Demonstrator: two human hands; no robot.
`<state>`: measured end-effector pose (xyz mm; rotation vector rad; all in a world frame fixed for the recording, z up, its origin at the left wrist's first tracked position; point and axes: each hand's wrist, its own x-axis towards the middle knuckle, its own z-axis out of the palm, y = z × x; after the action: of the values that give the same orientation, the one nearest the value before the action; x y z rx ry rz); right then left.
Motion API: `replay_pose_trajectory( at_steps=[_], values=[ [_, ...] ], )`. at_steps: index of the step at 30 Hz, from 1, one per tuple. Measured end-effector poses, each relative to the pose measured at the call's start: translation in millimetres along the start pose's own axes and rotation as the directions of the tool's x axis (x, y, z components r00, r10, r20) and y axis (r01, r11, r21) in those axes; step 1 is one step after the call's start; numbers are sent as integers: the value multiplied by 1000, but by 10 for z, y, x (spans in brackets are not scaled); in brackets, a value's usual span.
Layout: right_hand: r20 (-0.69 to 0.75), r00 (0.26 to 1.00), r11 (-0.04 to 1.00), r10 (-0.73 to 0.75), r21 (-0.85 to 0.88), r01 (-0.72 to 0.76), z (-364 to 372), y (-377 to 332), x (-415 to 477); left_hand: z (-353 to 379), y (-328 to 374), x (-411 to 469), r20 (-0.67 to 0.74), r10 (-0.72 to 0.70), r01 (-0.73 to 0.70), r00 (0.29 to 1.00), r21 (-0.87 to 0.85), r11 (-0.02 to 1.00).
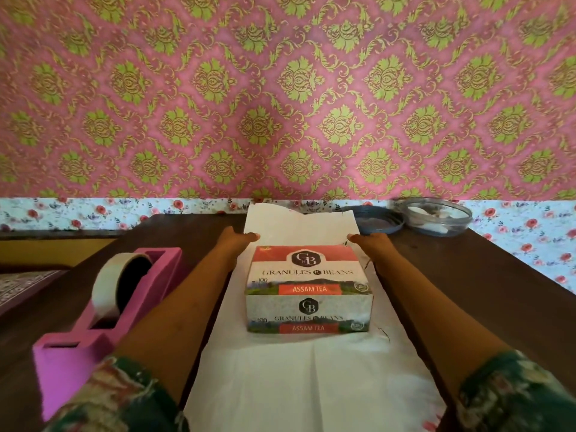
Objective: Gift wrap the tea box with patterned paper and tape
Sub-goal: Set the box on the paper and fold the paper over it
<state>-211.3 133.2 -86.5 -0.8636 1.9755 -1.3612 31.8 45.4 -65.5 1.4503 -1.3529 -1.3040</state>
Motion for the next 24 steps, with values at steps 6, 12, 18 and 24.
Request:
replay_pose_trajectory(
  at_steps=[6,12,18,24],
  values=[
    [33,992,985,-119,132,114,-156,-135,42,-79,60,49,33,136,-132,990,-96,987],
    [157,876,883,-456,207,422,-510,-56,-633,-312,-37,-196,67,308,-304,949,-66,950],
    [229,904,933,-360,77,352,-635,119,-1111,-544,-87,-690,245,393,-459,886,351,816],
    [277,874,713,-398,-506,485,-797,-80,-1367,-608,76,-1209,274,377,-456,885,681,573]
  ],
)
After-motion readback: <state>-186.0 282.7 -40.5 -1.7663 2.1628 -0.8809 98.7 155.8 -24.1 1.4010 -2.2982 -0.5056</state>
